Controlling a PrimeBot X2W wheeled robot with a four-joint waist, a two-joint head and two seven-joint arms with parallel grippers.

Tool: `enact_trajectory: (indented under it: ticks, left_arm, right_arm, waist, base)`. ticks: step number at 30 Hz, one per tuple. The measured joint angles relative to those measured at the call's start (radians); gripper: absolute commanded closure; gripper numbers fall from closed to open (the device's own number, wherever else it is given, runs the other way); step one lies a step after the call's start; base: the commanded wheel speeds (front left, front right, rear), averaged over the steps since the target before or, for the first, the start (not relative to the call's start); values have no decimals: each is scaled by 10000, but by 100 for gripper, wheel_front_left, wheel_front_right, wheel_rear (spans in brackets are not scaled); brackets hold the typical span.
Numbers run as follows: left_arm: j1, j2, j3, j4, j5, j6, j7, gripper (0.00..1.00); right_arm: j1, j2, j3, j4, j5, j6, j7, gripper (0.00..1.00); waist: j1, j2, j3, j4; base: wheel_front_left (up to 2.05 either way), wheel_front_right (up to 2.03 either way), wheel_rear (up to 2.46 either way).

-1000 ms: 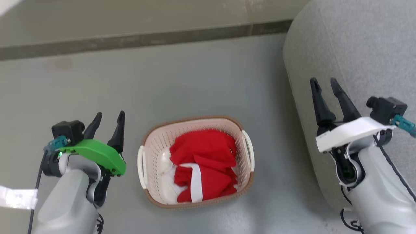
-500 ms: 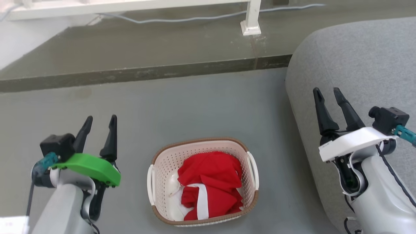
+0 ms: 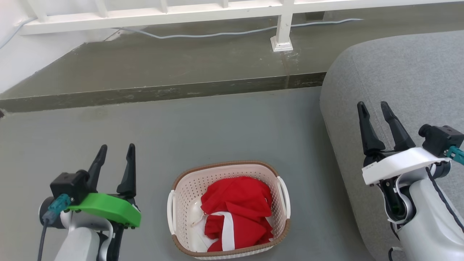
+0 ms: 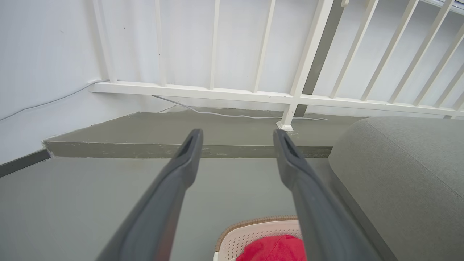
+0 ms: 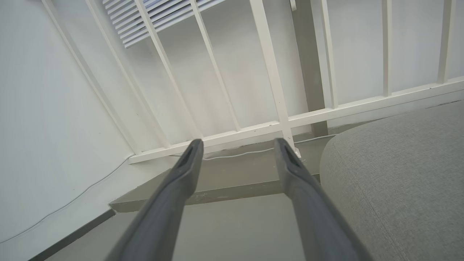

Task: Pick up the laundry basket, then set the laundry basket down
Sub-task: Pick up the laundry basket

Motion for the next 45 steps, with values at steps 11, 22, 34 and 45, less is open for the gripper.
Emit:
enact_trajectory:
  ticks: [11, 22, 34, 45]
  left_arm:
    - [582, -140, 265, -531, 420, -2, -27, 0]
    - [845, -378, 441, -844, 589, -13, -27, 0]
    - [1033, -456, 637, -1106, 740, -61, -27, 0]
    - [985, -481, 598, -865, 1001, -123, -27, 0]
  right_arm:
    - [202, 71, 27, -81, -105, 0, 0, 0]
    - [268, 102, 27, -171, -171, 0, 0, 0]
    - [334, 102, 75, -249, -236, 0, 0, 0]
    - [305, -15, 577, -155, -228, 0, 0, 0]
  waist:
    - [0, 0, -55, -22]
    - [0, 0, -16, -60]
    - [0, 0, 160, -61]
    - [0, 0, 1092, -80]
  base:
    - [0, 0, 0]
    - [0, 0, 0]
    - [0, 0, 0]
    - [0, 0, 0]
